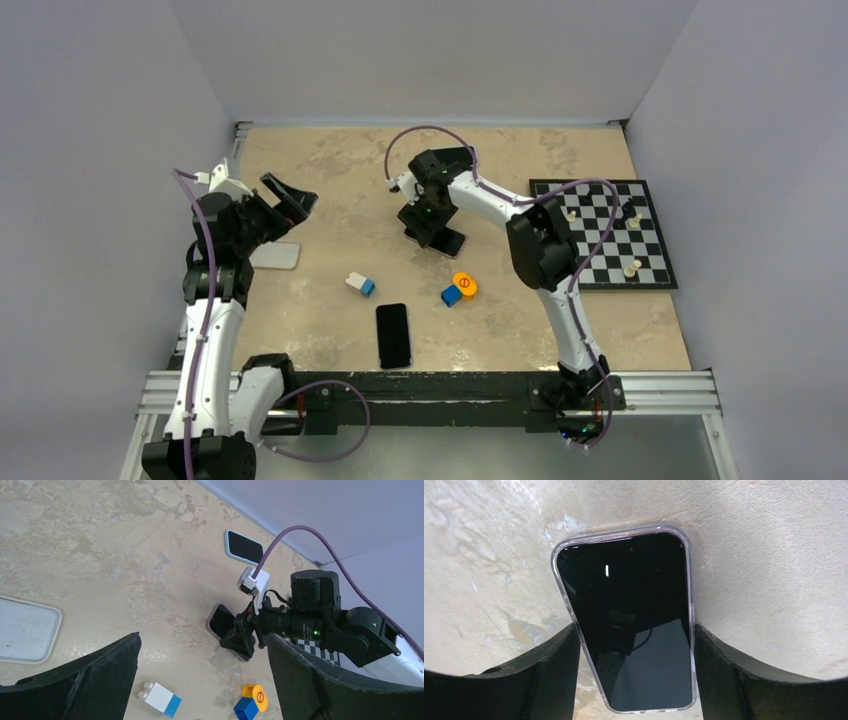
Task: Take the phone out of the phone case
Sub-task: Adjust the phone at the center of the board, then pick up the phone at the center of the board.
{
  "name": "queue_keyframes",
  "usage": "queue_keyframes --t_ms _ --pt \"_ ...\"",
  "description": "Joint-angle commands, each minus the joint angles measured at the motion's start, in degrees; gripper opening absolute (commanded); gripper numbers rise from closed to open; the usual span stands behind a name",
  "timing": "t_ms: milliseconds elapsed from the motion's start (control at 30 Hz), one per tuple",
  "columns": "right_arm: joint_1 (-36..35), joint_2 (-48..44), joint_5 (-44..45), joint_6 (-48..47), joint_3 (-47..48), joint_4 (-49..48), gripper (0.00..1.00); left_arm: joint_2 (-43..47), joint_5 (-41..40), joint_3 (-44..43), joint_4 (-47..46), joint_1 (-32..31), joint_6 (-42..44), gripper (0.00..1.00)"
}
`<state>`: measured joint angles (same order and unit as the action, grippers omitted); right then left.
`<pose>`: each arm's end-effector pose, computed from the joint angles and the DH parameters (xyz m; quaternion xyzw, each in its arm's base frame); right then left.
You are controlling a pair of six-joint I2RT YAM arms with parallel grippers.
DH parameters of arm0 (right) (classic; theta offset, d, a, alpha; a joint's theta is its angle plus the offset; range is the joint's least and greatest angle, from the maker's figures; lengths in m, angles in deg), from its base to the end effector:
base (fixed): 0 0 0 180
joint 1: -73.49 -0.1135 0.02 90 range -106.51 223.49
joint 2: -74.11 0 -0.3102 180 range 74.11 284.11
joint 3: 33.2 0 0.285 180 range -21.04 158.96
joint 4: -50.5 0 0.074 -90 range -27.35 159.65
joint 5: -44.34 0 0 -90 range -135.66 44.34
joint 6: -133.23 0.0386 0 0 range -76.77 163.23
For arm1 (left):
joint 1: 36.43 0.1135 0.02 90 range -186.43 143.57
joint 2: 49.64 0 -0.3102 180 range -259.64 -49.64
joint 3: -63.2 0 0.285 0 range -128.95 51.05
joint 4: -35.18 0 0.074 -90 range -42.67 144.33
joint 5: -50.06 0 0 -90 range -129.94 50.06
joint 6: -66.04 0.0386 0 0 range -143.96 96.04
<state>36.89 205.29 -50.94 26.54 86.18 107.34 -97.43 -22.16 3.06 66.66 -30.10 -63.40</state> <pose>0.4348 0.3273 0.1840 -0.4479 0.8736 0.0766 0.1745 0.1948 0.0097 0.3679 -0.2305 0.7765 -0.2839 0.5132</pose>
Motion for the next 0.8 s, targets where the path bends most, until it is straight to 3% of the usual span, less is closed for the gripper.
queue_keyframes --t_ms 0,333,533,767 --pt "-0.2 4.4 -0.5 8.9 -1.7 1.7 0.54 -0.2 0.0 0.2 -1.7 0.4 0.2 1.00" --pt "0.1 -6.2 -0.3 13.5 -13.4 -13.2 0.00 -2.9 1.0 0.4 -1.8 0.4 -0.2 1.00" --pt "1.8 -11.9 0.1 19.3 -18.2 -19.6 0.00 -5.5 3.9 1.0 -3.4 0.2 -1.6 1.00" --pt "1.9 -25.7 5.1 27.5 -34.0 -37.7 0.00 -9.9 10.8 4.2 -10.7 -0.6 -8.9 0.93"
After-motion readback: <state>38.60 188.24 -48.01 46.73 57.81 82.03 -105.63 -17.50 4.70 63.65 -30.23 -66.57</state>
